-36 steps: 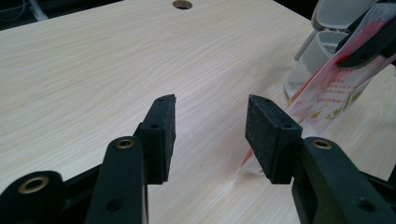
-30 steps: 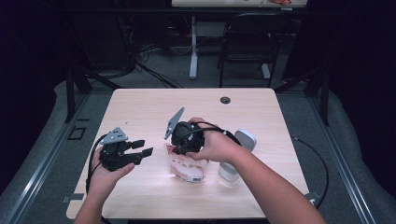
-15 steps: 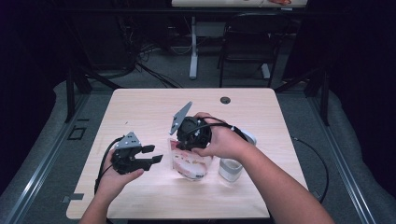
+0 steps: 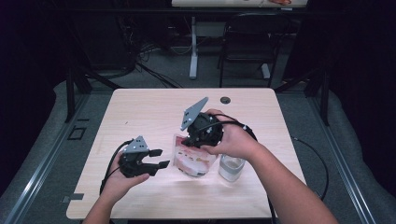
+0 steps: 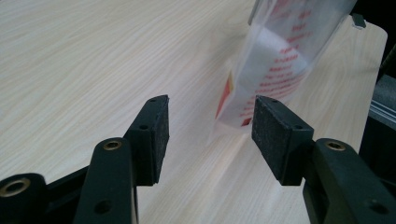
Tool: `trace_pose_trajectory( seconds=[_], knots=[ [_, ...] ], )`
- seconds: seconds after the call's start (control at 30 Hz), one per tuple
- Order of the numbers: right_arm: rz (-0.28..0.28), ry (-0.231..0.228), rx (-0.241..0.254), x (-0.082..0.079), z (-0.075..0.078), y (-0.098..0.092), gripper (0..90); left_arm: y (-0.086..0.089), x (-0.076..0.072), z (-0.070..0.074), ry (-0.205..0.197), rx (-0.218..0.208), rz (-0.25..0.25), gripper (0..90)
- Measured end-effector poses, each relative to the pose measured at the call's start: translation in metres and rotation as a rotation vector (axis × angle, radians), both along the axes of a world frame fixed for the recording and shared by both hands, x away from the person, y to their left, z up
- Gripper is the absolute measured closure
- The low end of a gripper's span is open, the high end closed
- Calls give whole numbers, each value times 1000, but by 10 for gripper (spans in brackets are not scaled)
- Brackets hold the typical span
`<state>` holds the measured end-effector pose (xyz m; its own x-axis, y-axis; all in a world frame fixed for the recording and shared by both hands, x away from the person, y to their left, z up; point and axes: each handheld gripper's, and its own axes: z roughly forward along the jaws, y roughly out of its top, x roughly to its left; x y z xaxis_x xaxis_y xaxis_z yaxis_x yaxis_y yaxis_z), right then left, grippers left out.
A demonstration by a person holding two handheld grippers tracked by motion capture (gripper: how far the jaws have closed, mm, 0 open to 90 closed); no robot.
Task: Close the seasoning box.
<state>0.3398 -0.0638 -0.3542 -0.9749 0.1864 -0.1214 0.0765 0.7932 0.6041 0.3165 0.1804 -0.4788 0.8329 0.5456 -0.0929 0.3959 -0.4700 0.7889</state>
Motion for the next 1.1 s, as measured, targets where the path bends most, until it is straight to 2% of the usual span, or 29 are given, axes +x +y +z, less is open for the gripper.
trace_pose_trajectory(
  seconds=[0.1, 0.27, 0.37, 0.47, 0.73, 0.77, 0.93, 1.0, 1.1],
  knots=[
    [-13, -1, 35, -1, 0, -8, 900, -3, -1, -1, -1, 1, -14, 466],
    [-12, -13, 38, -3, -1, -16, 900, -7, -2, -3, 3, 7, -44, 465],
    [-14, -25, 61, -7, 1, -23, 900, -10, -3, -4, 8, 6, -71, 464],
    [-8, -26, 89, -7, 4, -27, 900, -13, -3, -5, 12, -14, -91, 450],
    [20, -28, 83, -11, 4, -27, 900, -17, -3, -8, 17, -44, -133, 422],
    [22, -27, 85, -11, 4, -27, 900, -18, -2, -10, 18, -60, -144, 414],
    [40, -20, 94, -14, 3, -26, 900, -24, -1, -16, 19, -73, -179, 409],
    [43, -17, 96, -14, 3, -26, 900, -25, -1, -18, 17, -61, -187, 409],
    [52, -13, 103, -14, 3, -26, 900, -28, 0, -21, 19, -65, -204, 405]
  ],
)
